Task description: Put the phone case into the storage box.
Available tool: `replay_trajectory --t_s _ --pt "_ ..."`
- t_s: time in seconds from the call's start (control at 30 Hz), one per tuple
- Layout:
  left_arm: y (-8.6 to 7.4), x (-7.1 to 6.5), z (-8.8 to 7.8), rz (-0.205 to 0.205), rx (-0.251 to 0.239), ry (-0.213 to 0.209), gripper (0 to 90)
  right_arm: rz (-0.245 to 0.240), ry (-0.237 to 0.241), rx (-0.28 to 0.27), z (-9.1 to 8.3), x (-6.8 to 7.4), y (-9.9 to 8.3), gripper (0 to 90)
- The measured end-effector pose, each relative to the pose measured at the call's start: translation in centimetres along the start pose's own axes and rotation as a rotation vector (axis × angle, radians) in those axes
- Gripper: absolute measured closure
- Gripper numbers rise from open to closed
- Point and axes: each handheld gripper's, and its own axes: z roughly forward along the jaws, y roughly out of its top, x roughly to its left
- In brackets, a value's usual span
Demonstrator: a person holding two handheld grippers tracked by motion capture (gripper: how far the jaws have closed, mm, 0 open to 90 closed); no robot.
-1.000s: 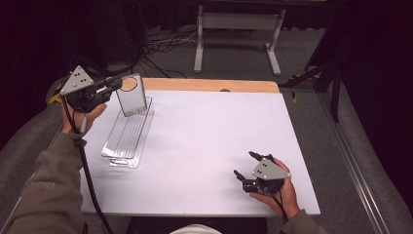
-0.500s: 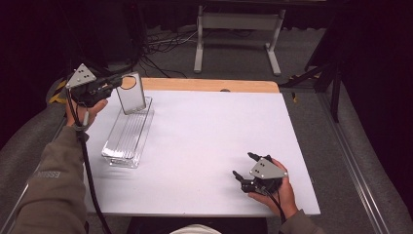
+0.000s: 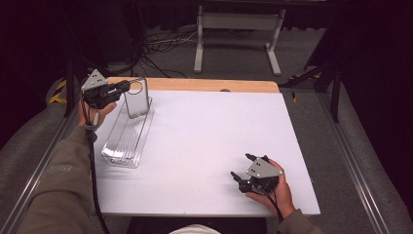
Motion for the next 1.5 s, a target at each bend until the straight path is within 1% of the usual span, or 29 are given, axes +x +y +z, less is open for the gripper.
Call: replay_trajectory --t_s 0.13,0.2,0.27,0.37,0.43,0.47,0.5,0.57,0.63,0.7,0.77,0.8,0.93,0.97,1.03,1.13,1.2,1.23,1.27,1.3,1.4,1.43,1.5 --pt "-0.4 -0.2 0.7 0.001 0.013 -0.001 79.5 -0.004 0.004 0.002 0.0 0.1 0.0 23.8" --pt "-0.5 -0.3 1.0 -0.009 0.002 -0.003 79.5 -0.006 0.005 0.003 0.0 0.1 -0.1 23.8" --pt "-0.5 -0.3 1.1 -0.009 -0.007 0.000 79.5 -0.005 0.006 0.004 0.1 0.1 -0.1 23.8" --pt "-0.5 -0.4 1.2 -0.016 -0.010 0.016 78.8 -0.008 0.017 0.013 0.2 0.2 -0.2 23.8" --pt "-0.6 -0.3 1.2 -0.021 -0.017 0.017 77.3 -0.012 0.019 0.017 0.3 0.2 -0.3 24.2" --pt "-0.6 -0.4 1.3 -0.030 -0.029 0.025 74.0 -0.012 0.026 0.021 0.4 0.3 -0.3 24.2" --pt "-0.6 -0.4 1.3 -0.033 -0.031 0.027 72.7 -0.011 0.028 0.024 0.5 0.3 -0.4 24.2" --pt "-0.6 -0.4 1.3 -0.032 -0.029 0.022 74.6 -0.013 0.031 0.026 0.5 0.3 -0.4 24.2" --pt "-0.6 -0.4 1.3 -0.023 -0.016 0.020 74.6 -0.019 0.042 0.032 0.6 0.5 -0.4 24.2" --pt "-0.6 -0.2 1.2 -0.017 -0.009 0.012 77.2 -0.022 0.046 0.035 0.6 0.6 -0.4 24.2" --pt "-0.6 -0.1 1.0 -0.004 0.001 0.021 77.3 -0.024 0.049 0.037 0.7 0.6 -0.4 24.2" --pt "-0.7 0.0 0.9 -0.006 0.008 0.020 77.4 -0.025 0.053 0.039 0.7 0.6 -0.4 24.2" --pt "-1.0 0.6 0.5 0.005 0.034 0.049 76.9 -0.029 0.060 0.043 0.7 0.7 -0.4 24.2" --pt "-1.0 0.7 0.4 0.012 0.047 0.059 76.7 -0.030 0.061 0.043 0.7 0.7 -0.4 24.2" --pt "-1.1 0.9 0.4 0.025 0.075 0.103 74.8 -0.033 0.064 0.047 0.7 0.8 -0.3 25.8" --pt "-1.0 1.3 0.7 0.028 0.099 0.134 74.9 -0.047 0.068 0.053 0.7 1.0 -0.3 26.1" --pt "-0.9 1.6 1.0 0.029 0.106 0.149 74.7 -0.053 0.071 0.057 0.7 1.0 -0.3 25.8" --pt "-0.8 1.7 1.2 0.037 0.110 0.162 74.6 -0.052 0.070 0.057 0.6 1.0 -0.3 25.7" --pt "-0.8 1.7 1.4 0.034 0.110 0.167 74.6 -0.051 0.068 0.054 0.6 1.0 -0.3 25.7" --pt "-0.8 1.8 1.6 0.041 0.105 0.177 74.5 -0.049 0.069 0.053 0.6 1.0 -0.3 25.7" --pt "-0.6 1.8 2.1 0.038 0.098 0.171 74.5 -0.051 0.073 0.057 0.7 1.1 -0.3 25.6" --pt "-0.5 1.8 2.3 0.045 0.097 0.171 74.6 -0.053 0.074 0.058 0.7 1.1 -0.3 25.7" --pt "-0.3 1.7 2.5 0.052 0.086 0.158 74.7 -0.057 0.078 0.062 0.8 1.3 -0.4 25.7"
